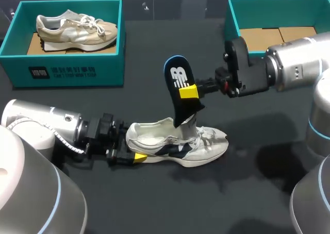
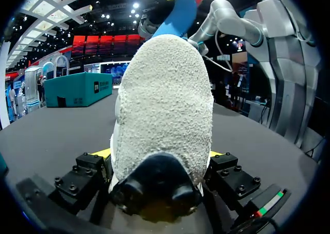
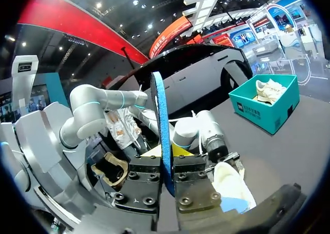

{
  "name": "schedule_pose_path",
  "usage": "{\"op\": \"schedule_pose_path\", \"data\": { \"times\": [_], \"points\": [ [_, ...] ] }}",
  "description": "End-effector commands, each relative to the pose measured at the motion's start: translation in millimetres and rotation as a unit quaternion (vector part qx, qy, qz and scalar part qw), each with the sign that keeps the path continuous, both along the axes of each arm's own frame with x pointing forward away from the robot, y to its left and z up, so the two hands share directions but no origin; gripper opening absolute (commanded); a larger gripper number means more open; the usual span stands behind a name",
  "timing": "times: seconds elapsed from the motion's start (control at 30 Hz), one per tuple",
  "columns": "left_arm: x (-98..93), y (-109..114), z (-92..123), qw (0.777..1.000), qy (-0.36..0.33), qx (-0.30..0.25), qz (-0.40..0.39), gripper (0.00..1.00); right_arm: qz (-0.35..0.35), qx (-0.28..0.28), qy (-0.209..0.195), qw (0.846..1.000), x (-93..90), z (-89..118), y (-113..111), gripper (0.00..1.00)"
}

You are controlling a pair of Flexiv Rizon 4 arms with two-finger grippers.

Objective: Take the shoe out of the shoebox, open the shoe tongue, remove and reinsert the insole, then place the shoe into the shoebox

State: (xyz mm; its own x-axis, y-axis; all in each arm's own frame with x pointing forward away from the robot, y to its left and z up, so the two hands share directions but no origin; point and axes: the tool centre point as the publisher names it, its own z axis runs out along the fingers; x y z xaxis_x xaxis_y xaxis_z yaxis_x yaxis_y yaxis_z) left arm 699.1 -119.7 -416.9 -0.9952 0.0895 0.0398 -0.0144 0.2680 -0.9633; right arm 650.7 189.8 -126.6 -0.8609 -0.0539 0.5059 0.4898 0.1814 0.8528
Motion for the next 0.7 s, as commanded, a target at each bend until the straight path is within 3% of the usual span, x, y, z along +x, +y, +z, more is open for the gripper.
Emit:
{"op": "schedule_pose_path", "data": {
  "times": [0.03,0.43,0.7],
  "points": [
    [-0.2,0.2,-1.9,1.000,-0.001,0.000,0.001,0.00,-0.053,-0.014,-0.006,0.998,-26.7,15.6,-24.5,0.00],
    [-0.2,0.2,-1.9,1.000,-0.001,0.000,0.001,0.00,-0.069,0.004,-0.002,0.998,-35.9,36.0,-26.8,0.00],
    [-0.2,0.2,-1.9,1.000,-0.001,0.000,0.001,0.00,-0.082,0.000,0.010,0.997,-39.1,32.5,-30.8,0.00]
  ]
}}
